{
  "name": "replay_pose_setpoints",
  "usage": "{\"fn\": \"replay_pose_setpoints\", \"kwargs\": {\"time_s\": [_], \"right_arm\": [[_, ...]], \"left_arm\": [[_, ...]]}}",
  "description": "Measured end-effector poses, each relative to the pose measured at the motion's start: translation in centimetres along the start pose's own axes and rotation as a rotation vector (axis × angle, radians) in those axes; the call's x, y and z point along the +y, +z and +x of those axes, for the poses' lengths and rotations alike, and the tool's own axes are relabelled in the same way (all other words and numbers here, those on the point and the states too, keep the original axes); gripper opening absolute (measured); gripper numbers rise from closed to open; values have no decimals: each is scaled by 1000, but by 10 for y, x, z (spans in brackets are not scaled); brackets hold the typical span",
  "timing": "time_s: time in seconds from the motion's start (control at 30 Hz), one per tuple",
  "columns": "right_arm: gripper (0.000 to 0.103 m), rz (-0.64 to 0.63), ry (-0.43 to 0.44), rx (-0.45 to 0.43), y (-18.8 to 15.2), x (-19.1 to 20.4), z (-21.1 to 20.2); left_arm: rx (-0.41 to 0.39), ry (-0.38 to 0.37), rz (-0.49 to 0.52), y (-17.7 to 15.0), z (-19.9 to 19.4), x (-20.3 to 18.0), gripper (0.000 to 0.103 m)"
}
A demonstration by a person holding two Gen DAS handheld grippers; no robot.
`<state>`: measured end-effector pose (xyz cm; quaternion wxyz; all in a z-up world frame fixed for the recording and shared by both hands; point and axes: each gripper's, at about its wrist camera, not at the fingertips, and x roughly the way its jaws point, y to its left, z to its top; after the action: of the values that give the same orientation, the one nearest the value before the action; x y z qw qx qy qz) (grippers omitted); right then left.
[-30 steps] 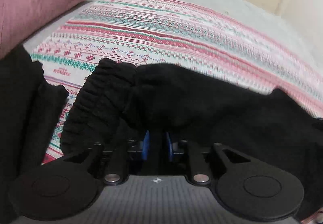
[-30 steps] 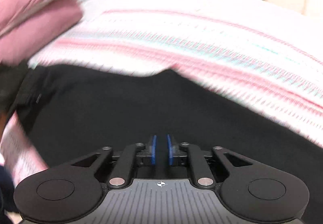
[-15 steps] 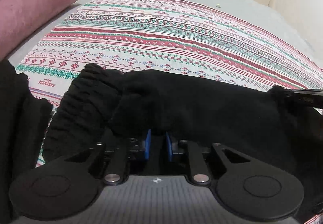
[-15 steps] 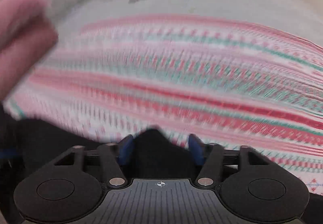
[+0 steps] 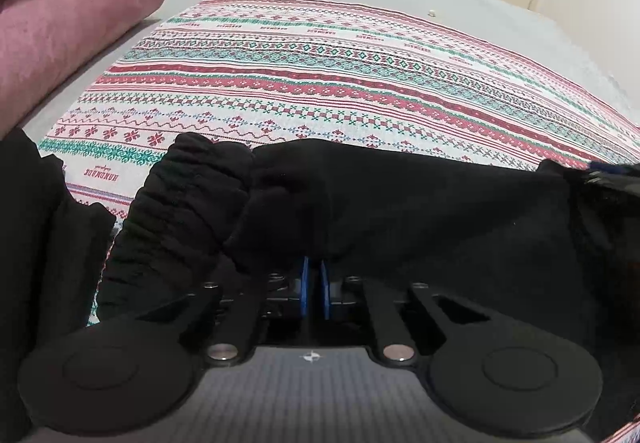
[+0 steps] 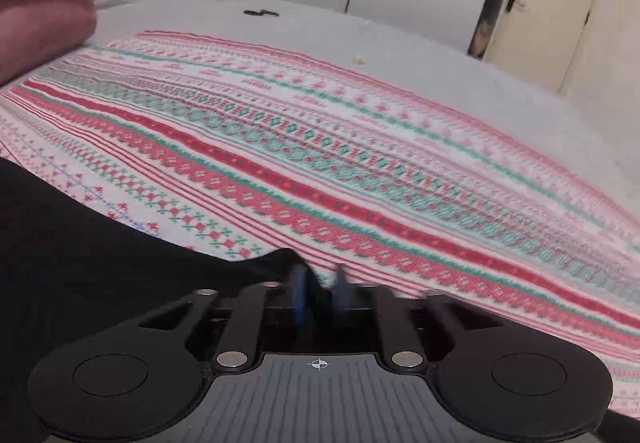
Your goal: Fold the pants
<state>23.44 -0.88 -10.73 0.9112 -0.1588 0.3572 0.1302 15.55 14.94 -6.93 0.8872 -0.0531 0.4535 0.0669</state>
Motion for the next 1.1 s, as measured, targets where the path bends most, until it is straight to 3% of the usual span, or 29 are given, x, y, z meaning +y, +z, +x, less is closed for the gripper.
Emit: {"fn": "replay_pose_setpoints", "kwargs": {"time_s": [0.17,0.3,0.5,0.6,0.63,0.67,0.73,0.83,0.9,1.0,1.03,1.1], "right_arm": [[50,48,11,12,2,-48,-44],[53,90,-67,54,-23,-114,-79],[54,382,-335,117,-106,-274,-124],[49,559,-466,195,-167,-345,-137],[25,590,-479,230,-188,-361,-135],[5,607,-457,240,-207,-372,-133],[0,533,-432,188,-222,-374,-134],[0,433,-528,214,-202,-360,-125],[0,402,-591,176,-198,-358,-133],[0,432,-708,181,-199,-367,-141],[1,461,-724,195,-203,-373,-144],[4,523,-676,204,-211,-380,-152]], "left_arm": [[-4,-17,2,0,-3,4,33],[-6,-22,1,-2,-5,5,33],[-27,-10,35,-8,-9,-4,39],[-34,-4,20,-9,-8,-4,39],[-34,-2,11,-9,-8,-4,39],[-34,3,4,-9,-7,-4,39],[-37,13,0,-10,-8,-6,39],[-43,9,3,-12,-9,-4,39],[-42,-5,-16,-13,-10,1,39],[-49,-31,-55,-15,-13,7,38],[-56,-38,-59,-15,-14,6,42],[-81,-80,-52,-15,-21,1,57]]}}
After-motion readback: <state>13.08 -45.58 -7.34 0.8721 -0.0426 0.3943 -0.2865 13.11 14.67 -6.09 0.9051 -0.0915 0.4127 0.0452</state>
